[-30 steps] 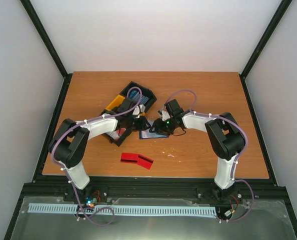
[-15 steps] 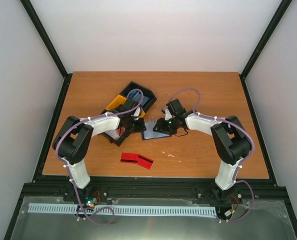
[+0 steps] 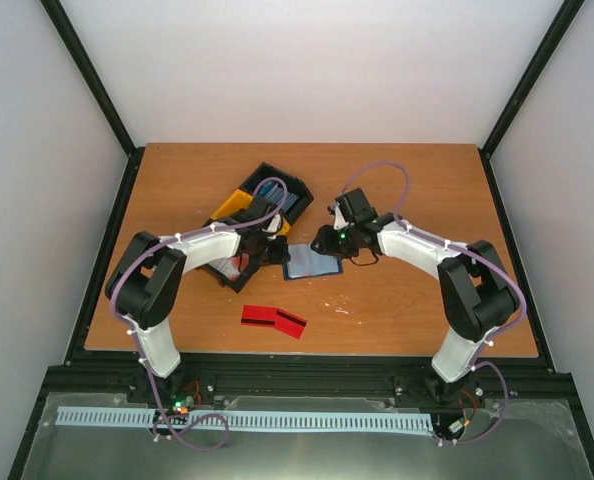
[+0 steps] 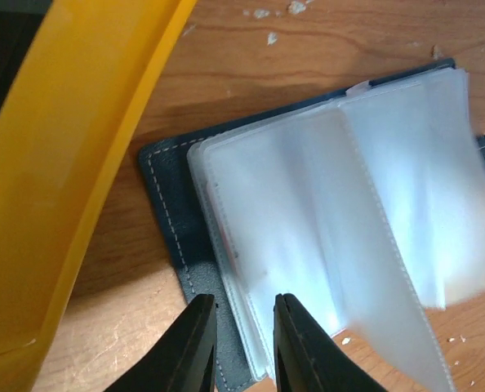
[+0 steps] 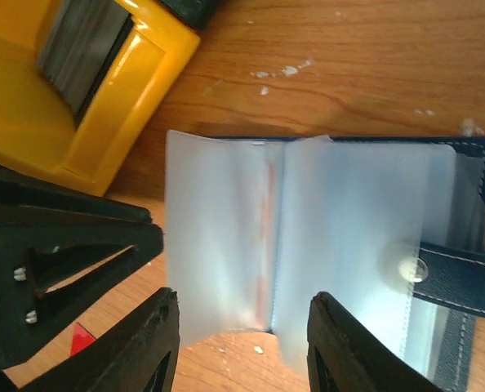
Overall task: Put the credit cards into the card holder
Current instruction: Turn over the card slot in the card holder, then pick up the credit card from the storage box.
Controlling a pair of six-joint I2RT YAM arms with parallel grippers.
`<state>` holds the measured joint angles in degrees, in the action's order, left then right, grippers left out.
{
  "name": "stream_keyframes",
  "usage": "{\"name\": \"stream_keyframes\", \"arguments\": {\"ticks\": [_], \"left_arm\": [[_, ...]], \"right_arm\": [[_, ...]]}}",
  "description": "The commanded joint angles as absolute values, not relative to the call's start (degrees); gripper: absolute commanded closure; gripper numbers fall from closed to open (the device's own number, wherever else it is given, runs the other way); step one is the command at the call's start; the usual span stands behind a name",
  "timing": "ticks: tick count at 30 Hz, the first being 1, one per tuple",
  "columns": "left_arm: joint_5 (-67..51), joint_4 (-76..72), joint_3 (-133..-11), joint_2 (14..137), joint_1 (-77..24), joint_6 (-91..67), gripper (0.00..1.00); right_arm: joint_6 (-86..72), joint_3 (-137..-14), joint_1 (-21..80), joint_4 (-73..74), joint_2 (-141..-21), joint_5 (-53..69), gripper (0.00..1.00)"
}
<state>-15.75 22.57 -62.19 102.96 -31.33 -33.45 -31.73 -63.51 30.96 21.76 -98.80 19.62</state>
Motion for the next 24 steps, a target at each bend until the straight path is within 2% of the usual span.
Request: {"name": "stream_keyframes", "arguments": {"ticks": [1, 8, 19, 24], "left_arm": [[-16.0, 23.5, -65.3, 103.9, -31.4, -31.7, 0.79], [-12.2, 24.0, -64.9, 101.0, -31.3, -32.5, 0.85], [-9.5, 21.2, -63.0, 96.0, -30.8, -35.5, 0.85], [-8.8, 20.2, -62.8, 91.9, -29.5, -35.2, 0.81]], "right_arm": [[-29.8, -65.3, 32.1, 20.9, -97.9, 22.0, 0.58], [-29.5, -67.4, 33.6, 20.7, -101.6, 24.1, 0.75], [-27.9, -73.7, 34.6, 21.2, -113.1, 34.1, 0.82], [-29.0, -75.0, 34.8, 25.1, -115.9, 30.2, 0.82]]}}
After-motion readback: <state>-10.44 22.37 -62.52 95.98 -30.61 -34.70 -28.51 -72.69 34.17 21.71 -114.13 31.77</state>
